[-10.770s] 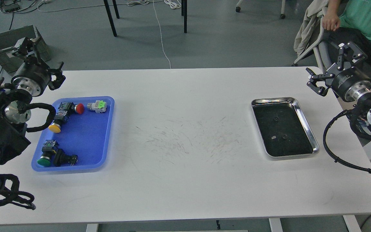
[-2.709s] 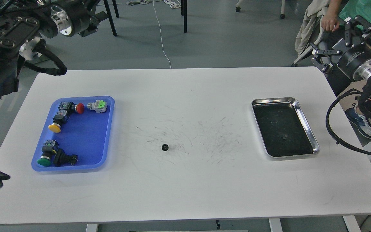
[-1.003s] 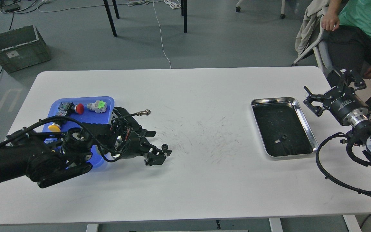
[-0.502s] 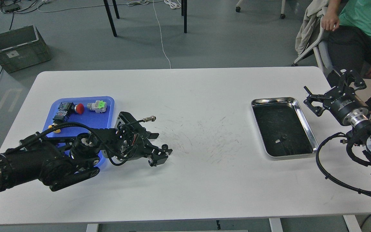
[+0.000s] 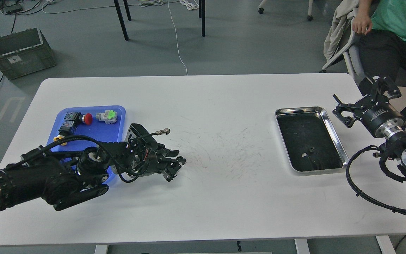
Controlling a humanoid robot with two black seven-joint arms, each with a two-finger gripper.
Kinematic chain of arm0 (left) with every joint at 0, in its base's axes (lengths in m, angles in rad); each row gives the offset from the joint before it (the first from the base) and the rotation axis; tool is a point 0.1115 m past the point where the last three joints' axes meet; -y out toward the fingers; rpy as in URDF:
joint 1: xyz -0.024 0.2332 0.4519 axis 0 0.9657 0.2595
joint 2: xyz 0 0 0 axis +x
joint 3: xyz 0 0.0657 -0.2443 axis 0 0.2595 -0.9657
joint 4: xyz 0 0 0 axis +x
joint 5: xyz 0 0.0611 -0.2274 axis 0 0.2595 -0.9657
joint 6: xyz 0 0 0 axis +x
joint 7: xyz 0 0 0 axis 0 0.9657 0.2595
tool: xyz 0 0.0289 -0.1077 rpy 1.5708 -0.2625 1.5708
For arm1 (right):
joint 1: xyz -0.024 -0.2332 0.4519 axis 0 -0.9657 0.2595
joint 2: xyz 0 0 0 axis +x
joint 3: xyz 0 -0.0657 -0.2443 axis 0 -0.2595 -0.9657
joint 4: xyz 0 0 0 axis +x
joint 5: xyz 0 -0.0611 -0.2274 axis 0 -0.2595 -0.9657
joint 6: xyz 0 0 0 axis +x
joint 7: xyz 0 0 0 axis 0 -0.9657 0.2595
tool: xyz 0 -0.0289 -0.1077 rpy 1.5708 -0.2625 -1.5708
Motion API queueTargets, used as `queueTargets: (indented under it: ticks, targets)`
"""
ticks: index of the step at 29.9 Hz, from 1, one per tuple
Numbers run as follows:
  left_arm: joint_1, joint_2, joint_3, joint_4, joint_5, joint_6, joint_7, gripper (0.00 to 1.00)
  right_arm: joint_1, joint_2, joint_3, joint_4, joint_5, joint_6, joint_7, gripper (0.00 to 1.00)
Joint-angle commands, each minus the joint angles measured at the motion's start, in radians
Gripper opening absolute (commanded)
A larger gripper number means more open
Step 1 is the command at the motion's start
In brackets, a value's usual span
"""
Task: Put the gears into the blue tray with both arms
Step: 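Carry the gear with the left gripper into the blue tray and release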
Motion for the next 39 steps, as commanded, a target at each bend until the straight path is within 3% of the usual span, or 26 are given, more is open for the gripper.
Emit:
queueTargets:
  ticks: [1, 10, 22, 25, 30, 39]
  targets:
    - [0.002, 0.007, -0.002, 0.001, 0.001, -0.005, 0.001, 0.06, 0.000, 0.000, 0.000, -0.006, 0.000, 0.001, 0.000, 0.99]
    - [-0.022, 0.036, -0.042, -0.013, -0.010, -0.001, 0.002, 0.04, 0.002, 0.000, 0.000, -0.006, 0.000, 0.001, 0.000, 0.99]
    - [-0.253, 0.287, -0.063, -0.131, -0.125, -0.008, 0.002, 0.04, 0.020, -0.005, -0.001, -0.026, 0.000, -0.002, -0.002, 0.99]
    - [-0.233, 0.367, -0.062, -0.126, -0.200, 0.005, 0.004, 0.04, 0.023, -0.005, 0.000, -0.027, 0.000, -0.002, -0.002, 0.99]
    - [-0.096, 0.429, -0.062, -0.068, -0.280, 0.076, 0.004, 0.04, 0.025, -0.003, 0.000, -0.029, 0.000, -0.004, -0.002, 0.99]
    - [0.043, 0.362, -0.062, 0.136, -0.336, 0.182, -0.010, 0.05, 0.029, 0.000, -0.001, -0.044, 0.000, -0.004, -0.002, 0.99]
